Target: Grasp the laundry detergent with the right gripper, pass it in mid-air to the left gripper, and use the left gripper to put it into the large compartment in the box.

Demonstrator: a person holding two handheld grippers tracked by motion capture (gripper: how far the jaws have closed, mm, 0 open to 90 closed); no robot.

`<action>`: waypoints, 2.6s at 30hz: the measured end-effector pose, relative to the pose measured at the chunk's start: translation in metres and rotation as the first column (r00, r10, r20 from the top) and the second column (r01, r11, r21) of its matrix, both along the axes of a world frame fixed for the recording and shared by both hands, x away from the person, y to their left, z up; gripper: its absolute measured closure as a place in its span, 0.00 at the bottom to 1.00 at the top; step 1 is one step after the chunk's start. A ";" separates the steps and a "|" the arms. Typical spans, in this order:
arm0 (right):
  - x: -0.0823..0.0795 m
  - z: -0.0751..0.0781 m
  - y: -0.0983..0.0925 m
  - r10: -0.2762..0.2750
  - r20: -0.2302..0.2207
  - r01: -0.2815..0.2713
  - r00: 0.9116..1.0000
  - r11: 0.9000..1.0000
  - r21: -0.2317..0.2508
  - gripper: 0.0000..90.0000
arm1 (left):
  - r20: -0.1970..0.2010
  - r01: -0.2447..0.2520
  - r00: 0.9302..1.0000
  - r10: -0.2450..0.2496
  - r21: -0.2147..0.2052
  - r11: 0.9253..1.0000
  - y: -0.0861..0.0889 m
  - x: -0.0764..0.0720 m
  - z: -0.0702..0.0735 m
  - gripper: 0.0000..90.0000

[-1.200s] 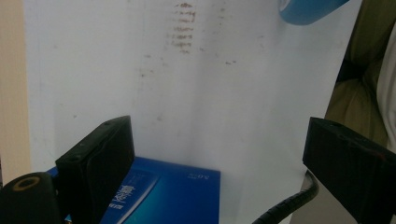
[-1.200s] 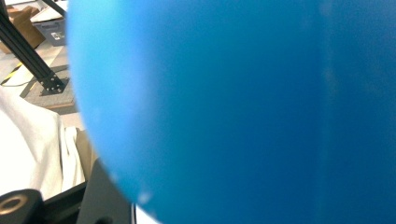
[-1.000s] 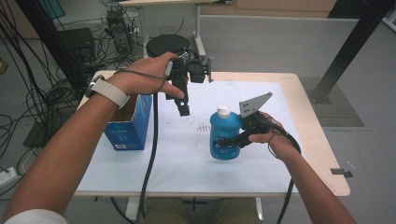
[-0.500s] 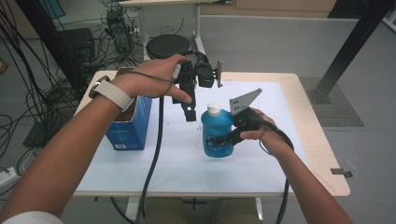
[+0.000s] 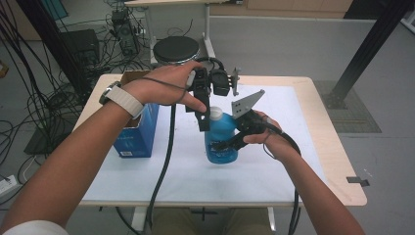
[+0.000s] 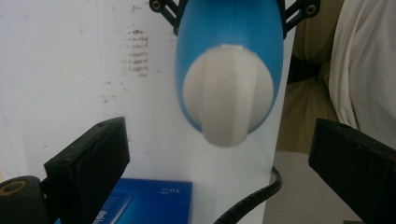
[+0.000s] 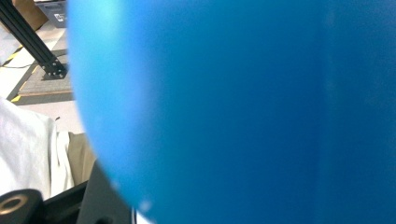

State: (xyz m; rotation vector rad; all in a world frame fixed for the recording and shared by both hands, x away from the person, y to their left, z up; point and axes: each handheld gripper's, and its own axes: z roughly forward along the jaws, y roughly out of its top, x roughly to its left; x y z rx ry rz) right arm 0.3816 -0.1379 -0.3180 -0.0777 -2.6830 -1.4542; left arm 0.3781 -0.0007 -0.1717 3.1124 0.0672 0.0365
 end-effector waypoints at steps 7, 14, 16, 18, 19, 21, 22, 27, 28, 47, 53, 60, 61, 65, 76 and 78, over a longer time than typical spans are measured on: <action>0.001 0.000 0.006 0.013 -0.010 -0.013 1.000 1.000 0.007 0.48 | -0.011 0.010 1.000 -0.010 -0.005 1.000 -0.005 0.000 -0.004 0.06; 0.002 0.000 0.007 0.021 -0.011 -0.021 1.000 1.000 0.005 0.48 | -0.012 0.003 1.000 -0.003 -0.007 1.000 -0.007 0.002 -0.007 0.06; 0.001 0.000 0.007 0.021 -0.011 -0.021 1.000 1.000 0.006 0.48 | -0.013 0.005 1.000 -0.006 -0.006 1.000 -0.008 0.003 -0.008 0.07; 0.001 0.001 0.007 0.019 -0.011 -0.019 1.000 1.000 0.006 0.48 | -0.015 0.007 1.000 -0.007 -0.006 1.000 -0.009 0.003 -0.008 0.07; 0.001 0.001 0.007 0.020 -0.011 -0.020 1.000 1.000 0.007 0.48 | -0.017 0.008 1.000 -0.008 -0.008 1.000 -0.009 0.003 -0.008 0.07; 0.001 0.001 0.007 0.021 -0.012 -0.021 1.000 1.000 0.009 0.48 | -0.018 0.013 1.000 -0.013 -0.004 1.000 -0.010 0.003 -0.008 0.07; 0.001 0.001 0.007 0.022 -0.008 -0.022 1.000 1.000 0.010 0.48 | -0.019 0.012 1.000 -0.012 -0.005 1.000 -0.010 0.003 -0.009 0.07; 0.001 0.001 0.007 0.021 -0.003 -0.021 1.000 1.000 0.008 0.48 | -0.022 0.011 1.000 -0.011 -0.005 1.000 -0.010 0.004 -0.010 0.07; 0.001 0.000 0.007 0.022 -0.008 -0.022 1.000 1.000 0.007 0.48 | -0.024 0.013 1.000 -0.013 -0.003 1.000 -0.009 0.004 -0.010 0.08; 0.001 -0.001 0.008 0.024 -0.018 -0.024 1.000 1.000 0.001 0.48 | -0.021 0.002 1.000 -0.002 -0.010 1.000 -0.007 0.002 -0.012 0.08; 0.001 -0.002 0.009 0.024 -0.019 -0.024 1.000 1.000 0.002 0.48 | -0.023 -0.001 1.000 0.001 -0.007 1.000 -0.005 0.002 -0.014 0.08; 0.001 -0.002 0.009 0.026 -0.013 -0.026 1.000 1.000 0.006 0.48 | -0.025 -0.005 1.000 0.005 -0.008 1.000 -0.003 0.002 -0.014 0.08; 0.001 -0.002 0.009 0.027 -0.012 -0.026 1.000 1.000 0.007 0.48 | -0.025 -0.007 1.000 0.007 -0.012 1.000 -0.003 0.002 -0.014 0.08; 0.001 -0.002 0.009 0.024 -0.009 -0.024 1.000 1.000 0.008 0.48 | -0.019 -0.001 1.000 0.001 -0.010 1.000 -0.003 0.002 -0.015 0.08; 0.001 -0.003 0.009 0.027 -0.023 -0.027 0.999 1.000 -0.002 0.48 | -0.015 -0.007 1.000 0.007 -0.016 1.000 -0.003 0.002 -0.015 0.08; 0.001 -0.003 0.009 0.024 -0.020 -0.024 1.000 1.000 -0.002 0.48 | -0.018 -0.010 1.000 0.010 -0.018 1.000 -0.003 0.002 -0.015 0.08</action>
